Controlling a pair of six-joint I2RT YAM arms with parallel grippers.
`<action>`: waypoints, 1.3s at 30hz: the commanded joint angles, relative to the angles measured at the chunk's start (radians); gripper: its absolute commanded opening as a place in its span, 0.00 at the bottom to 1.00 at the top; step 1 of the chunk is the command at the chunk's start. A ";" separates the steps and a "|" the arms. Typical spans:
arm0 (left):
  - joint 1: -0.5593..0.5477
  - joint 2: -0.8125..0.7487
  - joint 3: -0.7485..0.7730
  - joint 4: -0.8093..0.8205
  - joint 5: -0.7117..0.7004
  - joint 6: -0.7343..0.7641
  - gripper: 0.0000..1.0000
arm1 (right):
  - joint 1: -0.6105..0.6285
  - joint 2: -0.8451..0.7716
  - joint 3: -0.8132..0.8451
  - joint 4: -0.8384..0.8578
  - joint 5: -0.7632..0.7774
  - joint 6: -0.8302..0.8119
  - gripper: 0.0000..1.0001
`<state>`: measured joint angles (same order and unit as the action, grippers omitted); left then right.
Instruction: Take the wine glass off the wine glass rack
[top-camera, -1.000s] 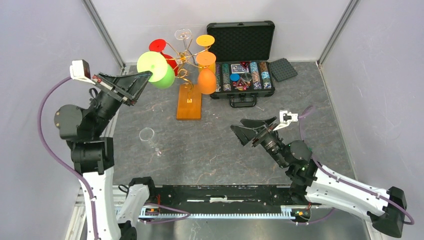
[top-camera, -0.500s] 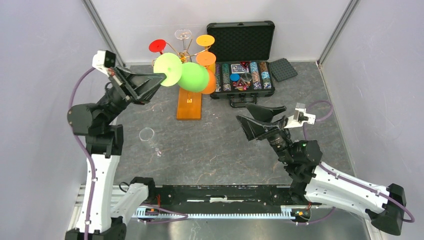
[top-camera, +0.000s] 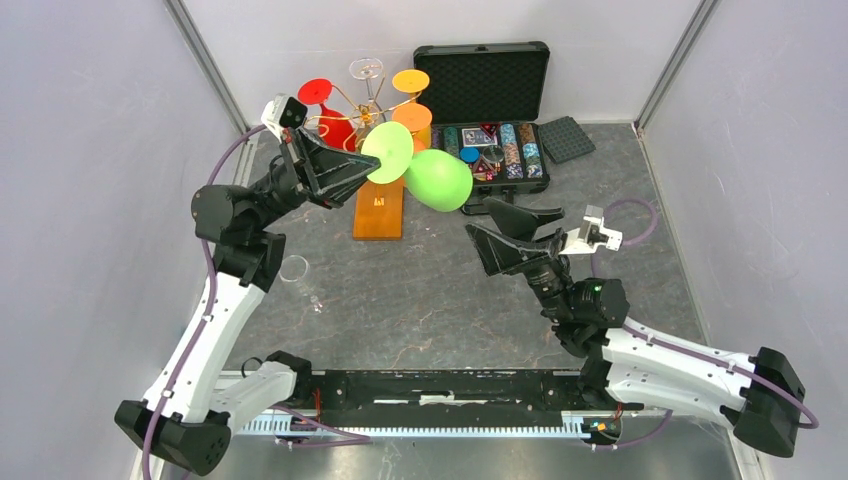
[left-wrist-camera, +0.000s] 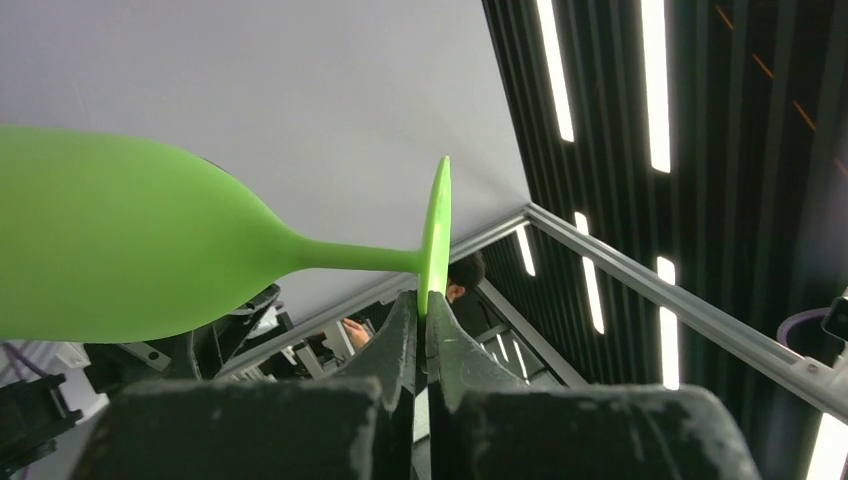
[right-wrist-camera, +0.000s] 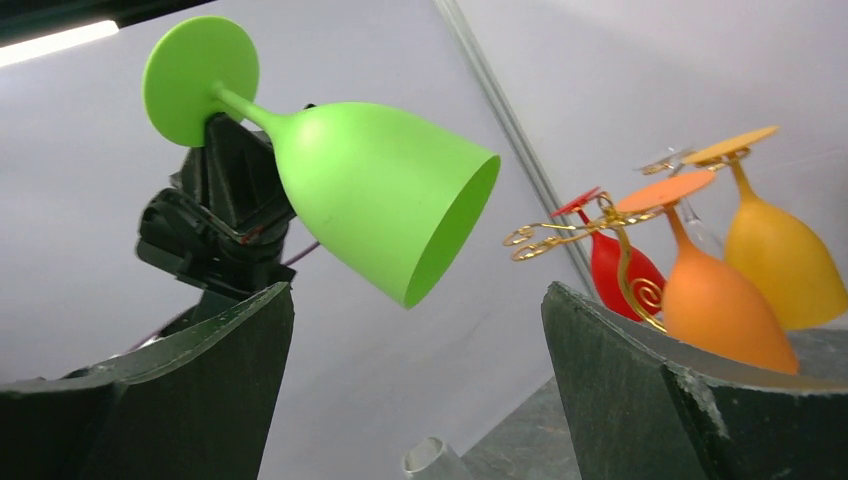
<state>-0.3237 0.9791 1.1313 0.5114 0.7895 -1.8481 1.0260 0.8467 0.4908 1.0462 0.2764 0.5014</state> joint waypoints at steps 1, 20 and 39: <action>-0.017 -0.013 -0.019 0.186 0.008 -0.137 0.02 | 0.002 0.026 0.005 0.176 -0.105 -0.019 0.98; -0.046 -0.091 -0.099 0.215 0.013 -0.180 0.02 | -0.031 0.193 0.097 0.436 -0.490 -0.056 0.56; -0.046 -0.083 -0.092 0.226 0.002 -0.147 0.25 | -0.076 0.214 0.108 0.512 -0.637 -0.042 0.00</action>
<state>-0.3672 0.8970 1.0340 0.7120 0.7879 -2.0254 0.9588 1.0615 0.5846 1.4654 -0.3489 0.4839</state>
